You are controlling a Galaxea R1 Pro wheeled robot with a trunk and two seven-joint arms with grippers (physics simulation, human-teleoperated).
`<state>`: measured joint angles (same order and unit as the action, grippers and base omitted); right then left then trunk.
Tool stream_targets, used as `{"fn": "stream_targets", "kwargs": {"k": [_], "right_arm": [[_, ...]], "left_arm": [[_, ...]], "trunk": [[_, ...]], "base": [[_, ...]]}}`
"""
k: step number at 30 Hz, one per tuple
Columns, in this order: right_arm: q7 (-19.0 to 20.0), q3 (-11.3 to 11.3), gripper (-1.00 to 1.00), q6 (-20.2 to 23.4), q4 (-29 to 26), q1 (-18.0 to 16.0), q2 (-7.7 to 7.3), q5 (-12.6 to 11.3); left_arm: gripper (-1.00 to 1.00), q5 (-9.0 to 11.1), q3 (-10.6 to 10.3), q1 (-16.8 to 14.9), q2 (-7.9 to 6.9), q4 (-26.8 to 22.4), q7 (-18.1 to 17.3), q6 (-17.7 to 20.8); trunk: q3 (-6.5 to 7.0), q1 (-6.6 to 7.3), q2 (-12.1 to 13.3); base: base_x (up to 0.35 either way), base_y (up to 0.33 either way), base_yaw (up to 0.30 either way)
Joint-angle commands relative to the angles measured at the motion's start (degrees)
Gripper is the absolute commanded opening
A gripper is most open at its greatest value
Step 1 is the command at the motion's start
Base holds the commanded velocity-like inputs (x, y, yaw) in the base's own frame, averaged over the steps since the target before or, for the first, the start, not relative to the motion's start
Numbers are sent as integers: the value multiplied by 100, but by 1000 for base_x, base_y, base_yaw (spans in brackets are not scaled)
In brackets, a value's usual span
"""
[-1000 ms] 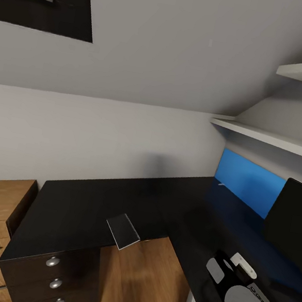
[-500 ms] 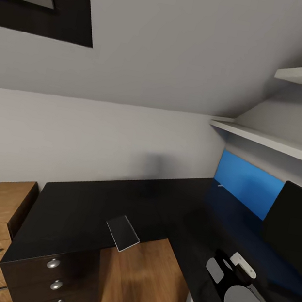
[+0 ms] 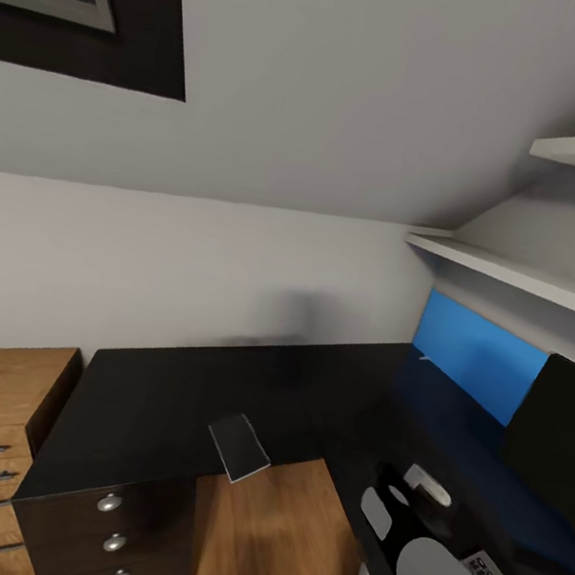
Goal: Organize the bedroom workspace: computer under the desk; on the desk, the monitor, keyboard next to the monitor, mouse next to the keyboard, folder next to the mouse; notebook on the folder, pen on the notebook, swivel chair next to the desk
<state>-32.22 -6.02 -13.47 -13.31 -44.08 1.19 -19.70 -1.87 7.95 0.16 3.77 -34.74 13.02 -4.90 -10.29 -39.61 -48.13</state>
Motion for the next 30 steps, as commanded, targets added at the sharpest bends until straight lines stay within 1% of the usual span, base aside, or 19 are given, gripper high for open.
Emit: {"fn": "stream_targets", "kwargs": {"k": [1, 7, 8, 14, 17, 18, 23, 25, 30], "right_arm": [[-1, -13, 100, -32, 0, -4, 51, 22], [-30, 38, 100, -34, 5, 2, 330, 315], [-37, 45, 100, -34, 4, 6, 419, 454], [-30, 54, 100, -46, 48, 20, 664, 948], [-21, 59, 100, -57, 111, 31, 808, 1152], [-22, 69, 100, -101, 300, 48, 880, 1363], [36, 79, 100, -138, 588, 55, 880, 1441], [71, 140, 100, -72, 521, 121, 880, 1374], [79, 292, 100, 88, 361, 283, 880, 1208]], "left_arm": [[100, -18, 24, 1, 7, 0, 2, -9], [100, -17, 29, 1, 8, 28, 10, -11], [100, -17, 28, 1, 8, 36, 10, -11], [100, -15, 24, 1, 1, 103, 8, -11], [100, -15, 23, 1, -3, 169, 8, -11], [100, -10, 23, 1, -8, 222, 7, -11], [100, -8, 22, 1, -15, 241, 3, -11], [100, -15, 28, 1, 14, 261, -35, -34], [100, -15, 28, 1, 19, 260, -34, -35]], "trunk": [[11, 21, 36], [119, 153, 277], [137, 175, 317], [245, 307, 557], [299, 373, 678], [317, 395, 718], [406, 505, 918], [406, 504, 917], [406, 504, 917]], "base": [[0, 0, 215], [0, 0, 246], [0, 0, 267], [0, 0, 273], [0, 0, 278], [0, 0, 158], [0, 0, 77], [0, 0, 0], [0, 0, 0]]}}
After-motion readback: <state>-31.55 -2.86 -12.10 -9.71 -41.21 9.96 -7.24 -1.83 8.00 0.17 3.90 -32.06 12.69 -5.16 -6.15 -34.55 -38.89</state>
